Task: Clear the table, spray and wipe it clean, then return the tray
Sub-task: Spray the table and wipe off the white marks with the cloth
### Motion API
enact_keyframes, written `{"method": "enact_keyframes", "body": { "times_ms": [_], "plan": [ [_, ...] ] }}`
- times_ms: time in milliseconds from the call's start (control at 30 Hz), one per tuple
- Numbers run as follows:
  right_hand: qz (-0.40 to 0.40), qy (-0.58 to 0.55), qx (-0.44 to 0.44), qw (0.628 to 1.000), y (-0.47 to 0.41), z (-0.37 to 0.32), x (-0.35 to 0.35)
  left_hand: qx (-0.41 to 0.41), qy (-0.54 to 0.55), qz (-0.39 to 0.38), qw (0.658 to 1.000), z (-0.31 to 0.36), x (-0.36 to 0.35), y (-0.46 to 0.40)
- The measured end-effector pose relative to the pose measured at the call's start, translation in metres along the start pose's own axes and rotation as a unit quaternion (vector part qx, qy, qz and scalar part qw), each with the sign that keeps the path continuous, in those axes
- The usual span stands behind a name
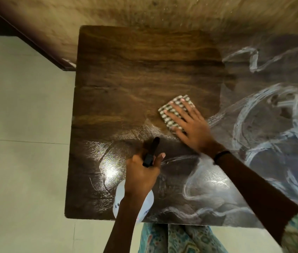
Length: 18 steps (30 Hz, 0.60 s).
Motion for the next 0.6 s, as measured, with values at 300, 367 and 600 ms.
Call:
{"method": "enact_keyframes", "body": {
  "times_ms": [300, 367, 600],
  "plan": [
    [0.064, -0.034, -0.246, 0.967, -0.041, 0.063, 0.028, -0.025, -0.01, -0.044, 0.999, -0.012, -0.015, 0.024],
    [0.021, -0.027, -0.176, 0.984, -0.062, 0.035, 0.02, -0.017, -0.022, -0.062, 0.998, -0.012, -0.024, 0.027],
    [-0.022, 0.018, 0.029, 0.999, -0.036, 0.033, 0.016, 0.015, -0.056, -0.077, 0.995, -0.007, -0.043, 0.04]
  ]
}}
Point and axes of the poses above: each hand's wrist, its own y-axis away from the middle knuckle, its own x-axis out of the back of the hand, z = x × y, the point moved 8 cm from there along -y, towards the middle knuckle, and after that the axes turned 1 degree about -y, right-handed, at the moved point
